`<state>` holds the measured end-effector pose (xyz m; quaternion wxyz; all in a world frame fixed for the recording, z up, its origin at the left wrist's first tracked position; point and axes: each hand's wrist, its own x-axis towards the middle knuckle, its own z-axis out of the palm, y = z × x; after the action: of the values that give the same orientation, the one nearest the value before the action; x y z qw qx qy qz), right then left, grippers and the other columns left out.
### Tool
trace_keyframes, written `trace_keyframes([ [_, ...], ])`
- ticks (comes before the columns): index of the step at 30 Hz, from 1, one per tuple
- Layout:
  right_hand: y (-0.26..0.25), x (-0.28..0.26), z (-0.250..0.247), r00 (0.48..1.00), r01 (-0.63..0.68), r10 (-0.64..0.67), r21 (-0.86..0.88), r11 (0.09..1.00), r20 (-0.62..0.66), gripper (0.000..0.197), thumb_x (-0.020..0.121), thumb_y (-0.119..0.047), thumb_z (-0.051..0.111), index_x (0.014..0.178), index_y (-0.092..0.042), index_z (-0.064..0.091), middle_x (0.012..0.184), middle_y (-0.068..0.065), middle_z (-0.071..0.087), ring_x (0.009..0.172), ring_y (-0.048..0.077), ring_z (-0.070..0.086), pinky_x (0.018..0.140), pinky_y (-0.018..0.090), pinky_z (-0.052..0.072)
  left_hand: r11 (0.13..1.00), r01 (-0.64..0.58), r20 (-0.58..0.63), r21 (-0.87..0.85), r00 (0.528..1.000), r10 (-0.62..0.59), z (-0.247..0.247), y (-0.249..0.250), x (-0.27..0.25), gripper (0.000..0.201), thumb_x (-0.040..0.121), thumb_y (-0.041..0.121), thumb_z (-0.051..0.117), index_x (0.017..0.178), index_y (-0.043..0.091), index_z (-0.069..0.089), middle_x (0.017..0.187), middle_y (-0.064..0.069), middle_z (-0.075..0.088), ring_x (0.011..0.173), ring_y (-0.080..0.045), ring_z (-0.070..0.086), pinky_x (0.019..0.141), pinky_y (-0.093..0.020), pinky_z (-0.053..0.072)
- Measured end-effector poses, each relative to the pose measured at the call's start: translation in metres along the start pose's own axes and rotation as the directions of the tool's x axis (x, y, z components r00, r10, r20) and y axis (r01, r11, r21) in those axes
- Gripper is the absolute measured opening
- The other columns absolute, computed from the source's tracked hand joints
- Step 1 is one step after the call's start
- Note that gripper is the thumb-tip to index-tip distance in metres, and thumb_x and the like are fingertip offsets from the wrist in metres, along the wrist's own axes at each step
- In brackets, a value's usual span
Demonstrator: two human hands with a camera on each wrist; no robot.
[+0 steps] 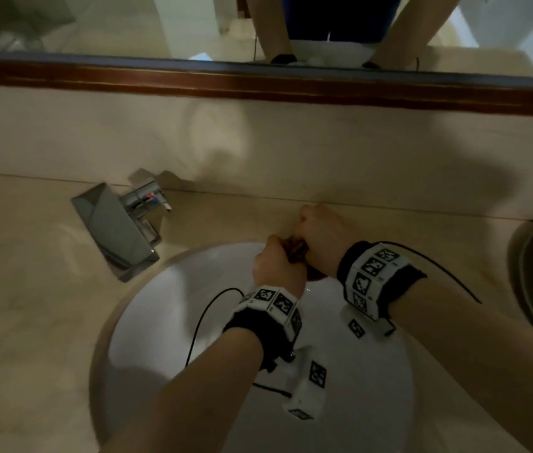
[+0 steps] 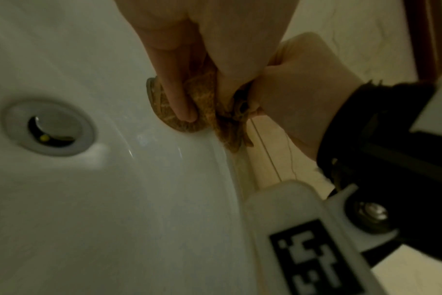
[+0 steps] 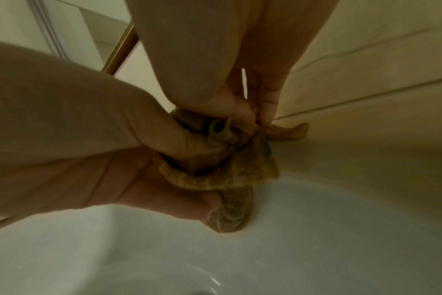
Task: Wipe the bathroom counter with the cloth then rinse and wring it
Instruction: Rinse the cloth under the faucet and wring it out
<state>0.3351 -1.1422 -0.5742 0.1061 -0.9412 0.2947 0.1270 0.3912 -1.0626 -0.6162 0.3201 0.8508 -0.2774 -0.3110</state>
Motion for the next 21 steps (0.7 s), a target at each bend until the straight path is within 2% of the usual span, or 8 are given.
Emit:
trace_keyframes([
  [4, -0.035, 0.032, -0.003, 0.997, 0.072, -0.071, 0.016, 0.997, -0.027, 0.013, 0.091, -0.011, 0.050, 0.084, -0.009, 0.061, 0.094, 0.003, 0.034, 0.089, 0.021, 0.042, 0.069, 0.028, 0.030, 0.997, 0.080, -0.100, -0.001, 0.992, -0.080, -0.030, -0.019, 0.014, 0.023, 0.082, 0.002, 0.052, 0.104, 0.005, 0.057, 0.102, -0.014, 0.065, 0.091, -0.027, 0.059, 0.068, -0.026, 0.039],
  [7, -0.061, 0.045, 0.001, 0.990, 0.134, -0.135, -0.025, 0.991, -0.037, 0.018, 0.093, -0.011, 0.048, 0.091, -0.010, 0.066, 0.095, 0.003, 0.035, 0.088, 0.018, 0.038, 0.073, 0.024, 0.023, 0.996, 0.087, -0.147, 0.006, 0.985, -0.085, -0.052, -0.034, 0.017, 0.021, 0.083, 0.003, 0.055, 0.104, 0.004, 0.057, 0.099, -0.015, 0.066, 0.085, -0.025, 0.059, 0.066, -0.025, 0.037],
  [10, -0.075, 0.051, 0.007, 0.987, 0.151, -0.153, -0.034, 0.988, -0.049, 0.015, 0.092, -0.011, 0.049, 0.091, -0.012, 0.063, 0.096, 0.003, 0.032, 0.104, 0.021, 0.043, 0.074, 0.023, 0.020, 0.996, 0.041, -0.119, 0.080, 0.992, -0.031, -0.067, -0.046, 0.017, 0.025, 0.087, 0.009, 0.057, 0.111, 0.006, 0.056, 0.105, -0.013, 0.067, 0.094, -0.026, 0.061, 0.067, -0.025, 0.037],
  [12, -0.079, 0.050, 0.012, 0.988, 0.143, -0.142, 0.002, 0.990, -0.060, 0.014, 0.091, -0.009, 0.050, 0.093, -0.011, 0.064, 0.097, 0.005, 0.036, 0.106, 0.024, 0.043, 0.074, 0.025, 0.023, 0.990, 0.004, -0.080, 0.141, 0.997, 0.007, -0.075, -0.051, 0.016, 0.030, 0.088, 0.015, 0.058, 0.117, 0.009, 0.056, 0.108, -0.011, 0.067, 0.099, -0.026, 0.061, 0.072, -0.026, 0.041],
  [15, -0.086, 0.043, 0.008, 0.992, 0.123, -0.122, 0.136, 0.983, -0.018, 0.013, 0.088, -0.007, 0.055, 0.096, -0.006, 0.065, 0.100, 0.008, 0.040, 0.095, 0.023, 0.043, 0.073, 0.029, 0.035, 0.983, 0.013, -0.050, 0.182, 0.999, -0.004, -0.087, -0.056, 0.010, 0.031, 0.088, 0.020, 0.058, 0.118, 0.015, 0.056, 0.107, -0.007, 0.067, 0.096, -0.025, 0.062, 0.074, -0.028, 0.046],
  [18, -0.094, 0.034, -0.001, 0.992, 0.125, -0.123, 0.331, 0.935, -0.029, 0.024, 0.085, -0.007, 0.055, 0.105, -0.007, 0.068, 0.102, 0.007, 0.047, 0.091, 0.023, 0.051, 0.064, 0.024, 0.036, 0.986, 0.025, 0.032, 0.164, 0.999, -0.030, -0.101, -0.067, -0.002, 0.019, 0.091, 0.023, 0.053, 0.108, 0.015, 0.058, 0.099, -0.007, 0.066, 0.089, -0.026, 0.063, 0.075, -0.033, 0.048],
  [19, -0.097, 0.033, -0.004, 0.994, 0.107, -0.085, 0.411, 0.905, -0.071, 0.027, 0.086, -0.007, 0.053, 0.109, -0.008, 0.067, 0.108, 0.008, 0.051, 0.096, 0.022, 0.052, 0.068, 0.022, 0.037, 0.992, 0.033, 0.069, 0.122, 0.997, -0.042, -0.107, -0.074, -0.006, 0.016, 0.092, 0.021, 0.052, 0.103, 0.013, 0.059, 0.096, -0.009, 0.066, 0.089, -0.027, 0.062, 0.077, -0.035, 0.048],
  [21, -0.104, 0.034, -0.011, 0.987, 0.057, 0.044, 0.585, 0.809, -0.157, 0.030, 0.093, -0.011, 0.048, 0.120, -0.013, 0.061, 0.114, 0.003, 0.056, 0.097, 0.012, 0.050, 0.077, 0.020, 0.036, 0.977, 0.176, 0.115, -0.123, 0.980, -0.162, -0.120, -0.088, -0.015, 0.013, 0.093, 0.015, 0.050, 0.092, 0.012, 0.062, 0.091, -0.009, 0.066, 0.088, -0.029, 0.062, 0.085, -0.041, 0.050],
])
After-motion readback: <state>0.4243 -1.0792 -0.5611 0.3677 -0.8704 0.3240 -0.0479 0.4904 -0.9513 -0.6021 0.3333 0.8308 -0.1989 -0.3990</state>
